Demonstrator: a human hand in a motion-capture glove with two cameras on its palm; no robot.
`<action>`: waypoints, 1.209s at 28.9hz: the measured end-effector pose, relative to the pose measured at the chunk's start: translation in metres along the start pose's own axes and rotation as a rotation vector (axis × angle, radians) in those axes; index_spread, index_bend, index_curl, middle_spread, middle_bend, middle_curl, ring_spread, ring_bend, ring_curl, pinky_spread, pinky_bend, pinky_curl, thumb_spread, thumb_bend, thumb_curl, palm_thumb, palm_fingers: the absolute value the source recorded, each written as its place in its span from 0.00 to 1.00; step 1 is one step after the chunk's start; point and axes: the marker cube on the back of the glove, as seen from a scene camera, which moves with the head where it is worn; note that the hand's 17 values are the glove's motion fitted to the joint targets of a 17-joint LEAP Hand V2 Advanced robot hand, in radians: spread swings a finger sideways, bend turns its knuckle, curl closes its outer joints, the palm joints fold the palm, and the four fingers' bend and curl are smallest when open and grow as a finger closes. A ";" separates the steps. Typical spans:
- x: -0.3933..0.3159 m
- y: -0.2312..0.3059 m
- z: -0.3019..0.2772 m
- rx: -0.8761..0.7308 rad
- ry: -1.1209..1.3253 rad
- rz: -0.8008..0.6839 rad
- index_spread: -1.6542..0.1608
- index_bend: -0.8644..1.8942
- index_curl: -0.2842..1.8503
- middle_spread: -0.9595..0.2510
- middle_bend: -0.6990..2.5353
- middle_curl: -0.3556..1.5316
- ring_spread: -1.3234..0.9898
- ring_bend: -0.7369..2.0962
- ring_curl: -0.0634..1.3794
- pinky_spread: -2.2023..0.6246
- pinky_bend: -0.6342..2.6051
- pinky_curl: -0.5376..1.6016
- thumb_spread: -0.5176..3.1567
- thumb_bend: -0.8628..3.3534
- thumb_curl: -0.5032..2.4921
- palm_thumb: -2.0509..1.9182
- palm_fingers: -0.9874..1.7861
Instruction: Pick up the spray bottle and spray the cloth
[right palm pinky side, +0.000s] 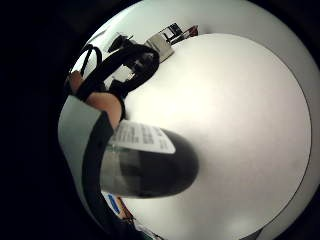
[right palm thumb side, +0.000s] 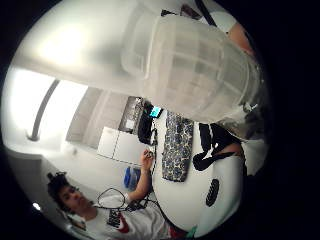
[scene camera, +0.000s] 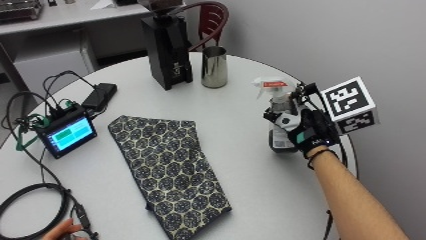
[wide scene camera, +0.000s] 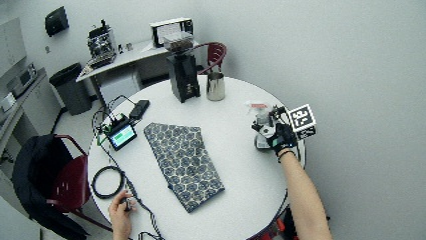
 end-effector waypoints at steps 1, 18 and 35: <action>-0.006 -0.001 0.000 0.000 0.009 -0.016 0.75 0.39 0.25 0.68 0.35 0.41 0.51 0.45 0.31 0.79 0.28 0.41 0.39 0.21 0.31 0.76 0.76; -0.089 -0.028 0.002 -0.231 0.584 -0.173 0.76 0.35 0.26 0.69 0.35 0.42 0.51 0.47 0.34 0.72 0.33 0.43 0.38 0.20 0.32 0.76 0.79; -0.080 -0.024 0.009 -0.330 0.722 -0.150 0.77 0.35 0.26 0.69 0.35 0.43 0.51 0.48 0.35 0.71 0.35 0.44 0.36 0.20 0.34 0.76 0.79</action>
